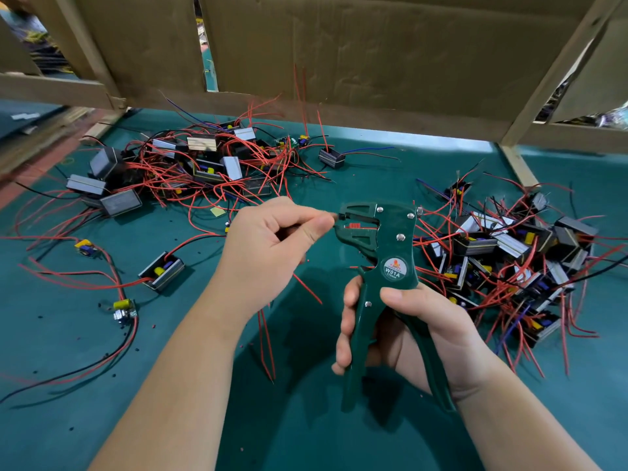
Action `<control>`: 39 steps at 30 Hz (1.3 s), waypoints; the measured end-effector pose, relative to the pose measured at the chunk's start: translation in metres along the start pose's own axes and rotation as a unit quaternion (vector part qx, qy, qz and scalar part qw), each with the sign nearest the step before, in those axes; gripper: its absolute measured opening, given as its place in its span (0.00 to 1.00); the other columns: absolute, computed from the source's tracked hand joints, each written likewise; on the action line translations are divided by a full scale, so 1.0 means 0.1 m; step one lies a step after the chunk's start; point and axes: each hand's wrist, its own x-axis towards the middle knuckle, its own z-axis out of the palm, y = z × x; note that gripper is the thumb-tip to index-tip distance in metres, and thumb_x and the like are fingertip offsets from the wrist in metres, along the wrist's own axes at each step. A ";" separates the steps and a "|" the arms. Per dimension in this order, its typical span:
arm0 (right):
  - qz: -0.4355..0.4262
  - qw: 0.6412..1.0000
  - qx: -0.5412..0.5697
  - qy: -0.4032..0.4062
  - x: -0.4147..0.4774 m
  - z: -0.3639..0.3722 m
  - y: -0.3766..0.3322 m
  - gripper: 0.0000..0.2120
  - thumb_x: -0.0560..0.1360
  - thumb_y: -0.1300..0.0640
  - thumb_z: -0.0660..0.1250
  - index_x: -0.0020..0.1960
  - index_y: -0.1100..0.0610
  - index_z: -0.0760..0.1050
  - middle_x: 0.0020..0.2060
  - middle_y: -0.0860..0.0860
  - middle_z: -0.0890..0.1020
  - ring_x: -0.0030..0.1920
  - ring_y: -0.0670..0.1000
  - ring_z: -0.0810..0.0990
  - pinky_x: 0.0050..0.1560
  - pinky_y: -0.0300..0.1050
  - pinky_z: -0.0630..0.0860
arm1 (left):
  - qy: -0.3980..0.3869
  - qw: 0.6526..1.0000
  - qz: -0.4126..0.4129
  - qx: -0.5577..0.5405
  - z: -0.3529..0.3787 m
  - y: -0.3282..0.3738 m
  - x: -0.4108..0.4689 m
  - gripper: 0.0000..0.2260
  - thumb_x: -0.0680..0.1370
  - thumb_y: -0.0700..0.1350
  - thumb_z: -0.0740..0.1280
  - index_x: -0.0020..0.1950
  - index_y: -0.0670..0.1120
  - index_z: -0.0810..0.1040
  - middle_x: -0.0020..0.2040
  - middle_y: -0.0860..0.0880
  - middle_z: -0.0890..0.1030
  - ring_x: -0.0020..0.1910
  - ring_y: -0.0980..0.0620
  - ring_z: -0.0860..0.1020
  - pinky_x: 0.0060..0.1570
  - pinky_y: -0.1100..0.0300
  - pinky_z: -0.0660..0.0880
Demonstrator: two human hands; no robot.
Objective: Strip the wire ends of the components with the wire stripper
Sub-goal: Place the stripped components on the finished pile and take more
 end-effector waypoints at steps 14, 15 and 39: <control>-0.006 1.000 0.000 0.019 0.00 -0.03 -0.01 0.24 0.61 0.49 0.78 0.49 0.64 0.78 0.39 0.63 0.78 0.36 0.63 0.80 0.42 0.60 0.78 | -0.040 0.998 -0.038 0.014 0.02 -0.02 0.01 0.15 0.79 0.36 0.64 0.60 0.54 0.71 0.39 0.59 0.84 0.29 0.56 0.74 0.36 0.71 0.70; -0.006 1.000 -0.001 0.020 0.01 -0.02 -0.01 0.24 0.61 0.49 0.78 0.49 0.64 0.78 0.39 0.63 0.77 0.36 0.63 0.80 0.42 0.60 0.78 | -0.032 0.998 -0.042 0.014 0.02 -0.02 0.01 0.12 0.79 0.36 0.64 0.56 0.52 0.73 0.38 0.60 0.84 0.29 0.56 0.74 0.35 0.72 0.69; -0.005 0.998 -0.049 0.042 0.00 -0.03 0.02 0.24 0.63 0.41 0.77 0.44 0.61 0.78 0.35 0.61 0.78 0.32 0.61 0.80 0.39 0.58 0.79 | 0.017 0.999 -0.010 0.028 0.10 0.06 -0.01 0.11 0.77 0.36 0.67 0.41 0.52 0.78 0.30 0.63 0.80 0.26 0.61 0.74 0.31 0.72 0.68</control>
